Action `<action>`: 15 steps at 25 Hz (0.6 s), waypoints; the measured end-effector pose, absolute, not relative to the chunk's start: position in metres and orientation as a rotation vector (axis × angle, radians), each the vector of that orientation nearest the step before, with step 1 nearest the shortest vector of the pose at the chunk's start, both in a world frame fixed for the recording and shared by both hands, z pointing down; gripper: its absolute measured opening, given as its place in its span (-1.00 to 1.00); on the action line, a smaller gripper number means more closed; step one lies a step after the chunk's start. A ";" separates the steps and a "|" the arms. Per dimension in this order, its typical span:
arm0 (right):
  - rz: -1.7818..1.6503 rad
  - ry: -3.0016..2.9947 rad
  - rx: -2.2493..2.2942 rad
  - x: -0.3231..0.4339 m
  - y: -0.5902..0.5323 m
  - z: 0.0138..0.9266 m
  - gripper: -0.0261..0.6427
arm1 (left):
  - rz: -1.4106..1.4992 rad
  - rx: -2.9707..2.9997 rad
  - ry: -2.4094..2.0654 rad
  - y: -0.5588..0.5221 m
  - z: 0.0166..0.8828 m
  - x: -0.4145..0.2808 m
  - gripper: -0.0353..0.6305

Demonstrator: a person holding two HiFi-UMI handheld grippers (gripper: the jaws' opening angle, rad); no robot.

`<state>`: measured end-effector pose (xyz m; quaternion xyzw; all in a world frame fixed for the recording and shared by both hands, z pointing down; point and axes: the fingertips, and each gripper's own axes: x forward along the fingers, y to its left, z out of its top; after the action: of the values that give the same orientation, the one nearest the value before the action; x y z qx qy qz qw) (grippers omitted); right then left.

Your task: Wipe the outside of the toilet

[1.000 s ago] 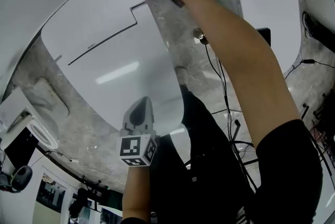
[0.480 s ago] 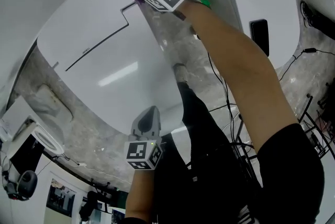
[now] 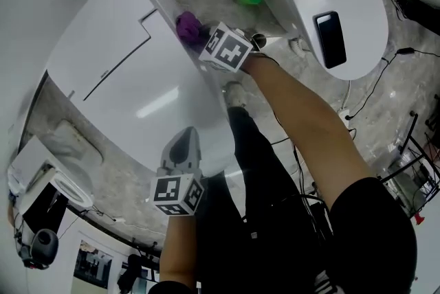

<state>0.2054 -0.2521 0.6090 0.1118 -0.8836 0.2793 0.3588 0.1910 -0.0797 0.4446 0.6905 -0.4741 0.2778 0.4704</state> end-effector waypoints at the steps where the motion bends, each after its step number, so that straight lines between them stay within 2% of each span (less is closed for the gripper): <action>1: 0.713 -2.255 0.238 0.212 -0.228 0.617 -0.76 | 0.687 1.701 -1.154 -0.079 0.444 0.194 -0.87; 7: 0.877 -2.241 0.442 0.243 -0.179 0.631 -0.76 | 0.684 1.761 -1.119 -0.073 0.432 0.206 -0.87; 15: 0.728 -2.301 0.727 0.261 -0.165 0.548 -0.76 | 0.628 1.883 -1.114 -0.048 0.402 0.185 -0.87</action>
<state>0.2613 -0.1648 0.5479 0.2745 -0.8693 0.2749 0.3056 0.1852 -0.0482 0.4017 0.7510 -0.4442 0.2505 0.4195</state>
